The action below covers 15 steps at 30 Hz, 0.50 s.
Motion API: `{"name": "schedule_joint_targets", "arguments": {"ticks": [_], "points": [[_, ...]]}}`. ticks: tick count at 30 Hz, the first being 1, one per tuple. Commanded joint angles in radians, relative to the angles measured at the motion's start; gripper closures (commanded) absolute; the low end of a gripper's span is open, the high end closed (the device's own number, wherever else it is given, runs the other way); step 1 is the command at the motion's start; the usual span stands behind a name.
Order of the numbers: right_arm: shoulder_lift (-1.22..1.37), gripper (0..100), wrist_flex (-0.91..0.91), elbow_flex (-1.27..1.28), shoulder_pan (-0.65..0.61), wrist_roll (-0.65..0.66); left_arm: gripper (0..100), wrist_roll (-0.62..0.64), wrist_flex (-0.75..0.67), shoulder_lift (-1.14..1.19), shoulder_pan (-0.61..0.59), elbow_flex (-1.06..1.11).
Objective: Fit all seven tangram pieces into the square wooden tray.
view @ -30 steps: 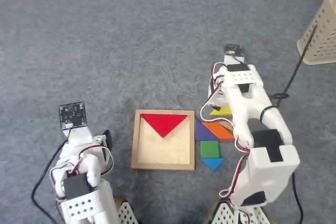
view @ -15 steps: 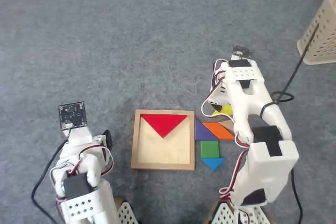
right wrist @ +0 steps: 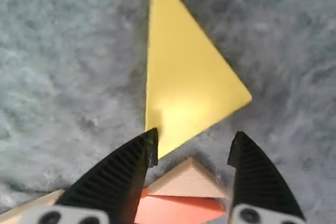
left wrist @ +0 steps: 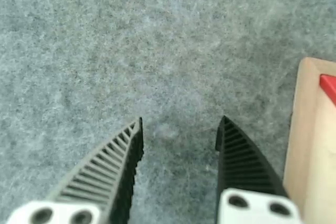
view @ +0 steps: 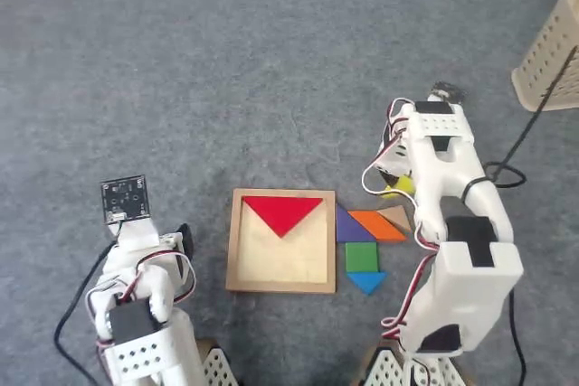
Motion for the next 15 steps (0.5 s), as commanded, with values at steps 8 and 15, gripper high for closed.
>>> {"name": "schedule_joint_targets", "arguments": {"ticks": [8, 15], "points": [[-0.183, 77.1, -0.004, -0.060, 0.139, 0.038, 78, -0.006, 0.005, -0.014, 0.003, -0.013], [-0.030, 77.0, -0.047, -0.094, 0.105, 0.114, 78, -0.006, 0.005, -0.014, 0.003, -0.013]]}}
